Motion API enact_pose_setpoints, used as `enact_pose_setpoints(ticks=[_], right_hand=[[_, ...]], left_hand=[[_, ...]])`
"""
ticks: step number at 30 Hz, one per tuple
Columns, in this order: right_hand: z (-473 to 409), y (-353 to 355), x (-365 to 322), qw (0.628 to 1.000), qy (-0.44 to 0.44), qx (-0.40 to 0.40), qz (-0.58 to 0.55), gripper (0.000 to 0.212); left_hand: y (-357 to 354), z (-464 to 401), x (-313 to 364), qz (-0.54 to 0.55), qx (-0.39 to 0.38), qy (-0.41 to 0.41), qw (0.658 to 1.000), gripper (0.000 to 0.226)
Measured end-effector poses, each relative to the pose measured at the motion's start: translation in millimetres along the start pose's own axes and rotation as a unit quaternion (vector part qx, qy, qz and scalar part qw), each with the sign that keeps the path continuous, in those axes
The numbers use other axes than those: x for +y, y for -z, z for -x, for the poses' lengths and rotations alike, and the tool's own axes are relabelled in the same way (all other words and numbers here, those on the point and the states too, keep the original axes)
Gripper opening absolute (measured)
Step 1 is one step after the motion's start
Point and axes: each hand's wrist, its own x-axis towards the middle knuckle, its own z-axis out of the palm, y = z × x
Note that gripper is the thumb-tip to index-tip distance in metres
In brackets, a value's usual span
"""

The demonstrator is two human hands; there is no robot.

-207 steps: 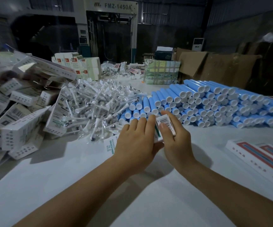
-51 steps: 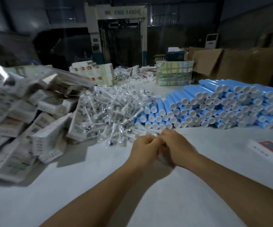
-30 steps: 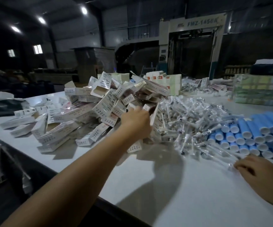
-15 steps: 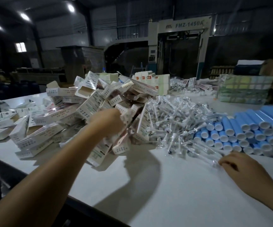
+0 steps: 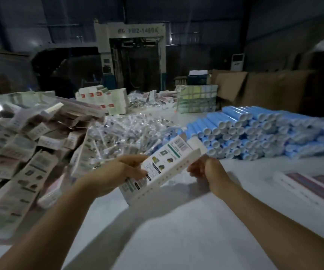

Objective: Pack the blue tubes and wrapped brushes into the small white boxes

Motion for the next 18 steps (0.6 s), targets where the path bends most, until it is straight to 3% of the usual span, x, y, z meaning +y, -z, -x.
enact_pose_setpoints(ticks=[3, 5, 8, 11, 13, 15, 18], right_hand=[[-2.0, 17.2, -7.5, 0.983, -0.044, 0.001, -0.18, 0.063], [-3.4, 22.6, -6.7, 0.975, -0.052, 0.017, -0.217, 0.056], [-4.6, 18.6, -4.8, 0.989, -0.05, 0.031, -0.135, 0.022], [-6.9, 15.5, -2.7, 0.997, -0.044, 0.049, -0.045, 0.017], [-7.3, 15.0, -1.3, 0.998, -0.036, 0.047, -0.01, 0.018], [-7.0, 14.9, 0.4, 0.999, -0.031, 0.039, 0.018, 0.013], [-5.5, 14.5, 2.2, 0.998, -0.027, 0.034, 0.04, 0.007]], left_hand=[[-17.6, -34.2, -10.6, 0.018, -0.034, 0.026, 0.999, 0.041], [-20.8, -47.1, -18.7, 0.066, -0.053, 0.037, 0.996, 0.044], [-18.7, -52.2, -27.1, 0.063, -0.057, 0.033, 0.996, 0.041], [-23.3, -48.2, -25.9, -0.073, 0.008, 0.013, 0.997, 0.035], [-31.1, -45.1, -20.3, -0.282, 0.068, -0.028, 0.957, 0.026], [-45.5, -42.3, -15.9, -0.448, 0.108, -0.065, 0.885, 0.048], [-69.8, -49.5, -17.1, -0.591, 0.156, -0.082, 0.787, 0.082]])
